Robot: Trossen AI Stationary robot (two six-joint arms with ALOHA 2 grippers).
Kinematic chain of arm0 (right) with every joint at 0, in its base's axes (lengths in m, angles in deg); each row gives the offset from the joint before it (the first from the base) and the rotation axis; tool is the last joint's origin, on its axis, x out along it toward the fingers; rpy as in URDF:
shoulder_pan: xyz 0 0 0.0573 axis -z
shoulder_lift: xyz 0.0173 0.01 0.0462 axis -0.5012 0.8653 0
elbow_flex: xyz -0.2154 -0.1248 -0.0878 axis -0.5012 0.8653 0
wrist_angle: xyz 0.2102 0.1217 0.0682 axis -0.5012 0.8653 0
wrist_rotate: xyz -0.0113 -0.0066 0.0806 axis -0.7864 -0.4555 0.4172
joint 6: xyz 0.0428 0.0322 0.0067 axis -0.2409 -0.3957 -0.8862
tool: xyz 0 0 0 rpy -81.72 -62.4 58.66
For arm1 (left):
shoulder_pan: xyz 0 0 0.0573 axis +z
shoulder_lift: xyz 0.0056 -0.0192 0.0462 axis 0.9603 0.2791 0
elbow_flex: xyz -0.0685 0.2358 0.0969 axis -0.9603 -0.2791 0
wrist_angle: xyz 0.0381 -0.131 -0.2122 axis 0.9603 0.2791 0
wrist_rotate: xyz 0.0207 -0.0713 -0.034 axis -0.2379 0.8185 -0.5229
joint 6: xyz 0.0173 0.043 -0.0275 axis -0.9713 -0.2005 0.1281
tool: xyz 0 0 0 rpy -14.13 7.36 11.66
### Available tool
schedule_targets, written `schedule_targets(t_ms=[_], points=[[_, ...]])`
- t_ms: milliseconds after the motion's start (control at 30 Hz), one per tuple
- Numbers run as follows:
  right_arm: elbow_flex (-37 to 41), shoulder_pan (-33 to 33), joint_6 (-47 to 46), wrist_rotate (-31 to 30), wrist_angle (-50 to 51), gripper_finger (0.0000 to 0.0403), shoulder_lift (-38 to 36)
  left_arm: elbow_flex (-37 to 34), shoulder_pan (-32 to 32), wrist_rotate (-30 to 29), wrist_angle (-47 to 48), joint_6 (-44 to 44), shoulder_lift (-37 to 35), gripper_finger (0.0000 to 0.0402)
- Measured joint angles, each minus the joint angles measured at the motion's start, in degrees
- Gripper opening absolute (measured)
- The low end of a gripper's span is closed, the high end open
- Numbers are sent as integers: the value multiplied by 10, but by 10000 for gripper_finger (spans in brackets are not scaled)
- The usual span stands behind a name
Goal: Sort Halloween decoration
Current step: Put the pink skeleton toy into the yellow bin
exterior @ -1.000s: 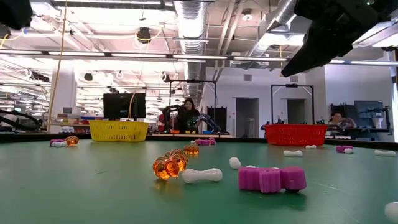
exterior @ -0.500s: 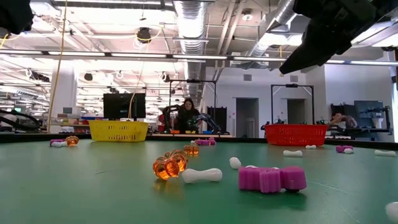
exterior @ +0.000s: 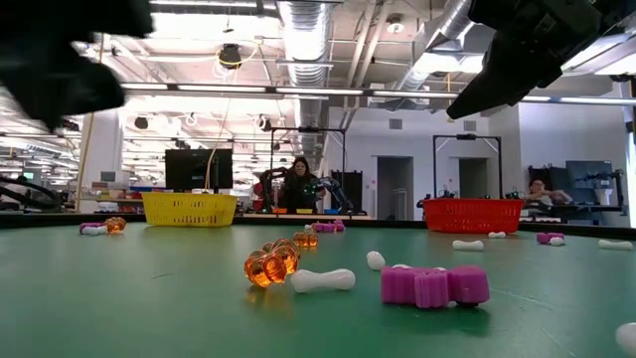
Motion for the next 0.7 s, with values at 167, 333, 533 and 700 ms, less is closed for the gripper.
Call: schedule_targets(t_ms=[167, 333, 533, 700], points=[[0, 0, 0, 3, 1, 32, 0, 0, 78, 16, -152, -144, 40, 78], [0, 0, 1, 16, 0, 32, 2, 1, 104, 42, -308, -285, 130, 78], [0, 0, 1, 28, 2, 32, 16, 29, 115, 62, -390, -334, 221, 90], [0, 1, 4, 36, 3, 32, 29, 79, 93, 146, -395, -377, 267, 110]])
